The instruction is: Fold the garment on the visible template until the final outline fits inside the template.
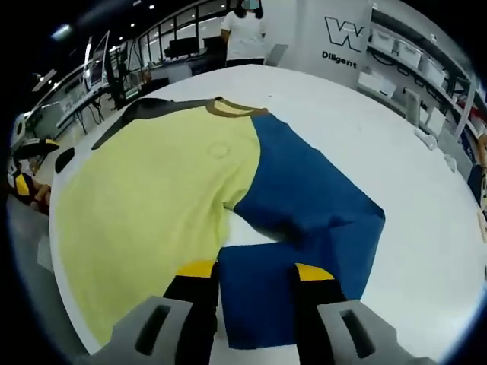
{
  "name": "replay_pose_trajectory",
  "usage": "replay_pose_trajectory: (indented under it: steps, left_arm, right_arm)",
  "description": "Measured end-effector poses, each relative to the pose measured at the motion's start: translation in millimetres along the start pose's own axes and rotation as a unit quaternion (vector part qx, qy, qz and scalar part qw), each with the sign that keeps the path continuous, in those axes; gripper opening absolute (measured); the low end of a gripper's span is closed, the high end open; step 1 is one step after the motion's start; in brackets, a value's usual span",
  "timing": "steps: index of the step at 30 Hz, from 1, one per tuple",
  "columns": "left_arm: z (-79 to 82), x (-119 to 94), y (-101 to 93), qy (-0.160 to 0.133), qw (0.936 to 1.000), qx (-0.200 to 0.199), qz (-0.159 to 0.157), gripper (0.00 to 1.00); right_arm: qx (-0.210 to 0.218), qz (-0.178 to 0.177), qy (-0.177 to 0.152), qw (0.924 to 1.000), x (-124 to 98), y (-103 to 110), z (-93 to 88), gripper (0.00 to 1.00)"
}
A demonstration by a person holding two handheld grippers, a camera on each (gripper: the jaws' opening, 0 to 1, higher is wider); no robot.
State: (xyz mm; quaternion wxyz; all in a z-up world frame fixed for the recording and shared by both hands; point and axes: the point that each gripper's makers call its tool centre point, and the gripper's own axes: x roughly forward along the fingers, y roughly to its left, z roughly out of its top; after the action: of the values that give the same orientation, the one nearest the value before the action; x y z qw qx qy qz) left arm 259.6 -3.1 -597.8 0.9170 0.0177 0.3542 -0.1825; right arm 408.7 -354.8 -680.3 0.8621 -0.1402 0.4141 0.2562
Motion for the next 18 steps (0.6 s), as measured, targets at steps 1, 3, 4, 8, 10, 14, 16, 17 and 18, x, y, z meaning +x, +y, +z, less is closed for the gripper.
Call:
replay_pose_trajectory:
  steps: [1,3,4,8,10,14,16,17,18]
  left_arm:
    - [-0.3,0,0.9,0.002,1.0,-0.001,0.002,0.99]
    - [-1.1,0,1.5,0.004,1.0,0.001,0.002,0.99]
    - [-1.4,0,1.7,0.005,1.0,0.0,0.002,0.99]
    - [-0.3,-1,2.2,0.005,1.0,0.001,0.004,0.98]
    - [0.3,-2,2.3,0.004,1.0,0.003,0.004,0.97]
    - [0.0,-1,2.8,0.006,1.0,0.004,0.005,0.97]
    - [-0.1,-1,2.7,0.007,0.9999,0.005,0.005,0.96]
    - [0.4,-1,3.1,0.007,0.9999,0.005,0.006,0.96]
    - [1.2,-1,3.2,0.005,1.0,0.005,0.006,0.96]
  right_arm:
    - [0.001,0.002,0.002,1.0,0,0,-0.7,0.3]
    - [0.001,0.003,0.001,1.0,-1,0,-0.5,0.3]
    - [0.001,0.004,0.001,1.0,-1,0,-0.6,0.29]
    - [-0.004,-0.001,0.001,1.0,-1,-3,-0.7,0.14]
    - [-0.014,-0.013,0.004,0.9998,-1,-8,-1.3,0.04]
    - [-0.005,-0.013,0.001,0.9999,-1,-12,-1.6,0.0]
    - [-0.002,-0.016,0.002,0.9999,-2,-14,-1.8,0.0]
    - [0.004,-0.019,0.0,0.9998,-3,-16,-0.9,0.0]
    - [0.004,-0.022,-0.004,0.9997,-4,-18,0.7,0.0]
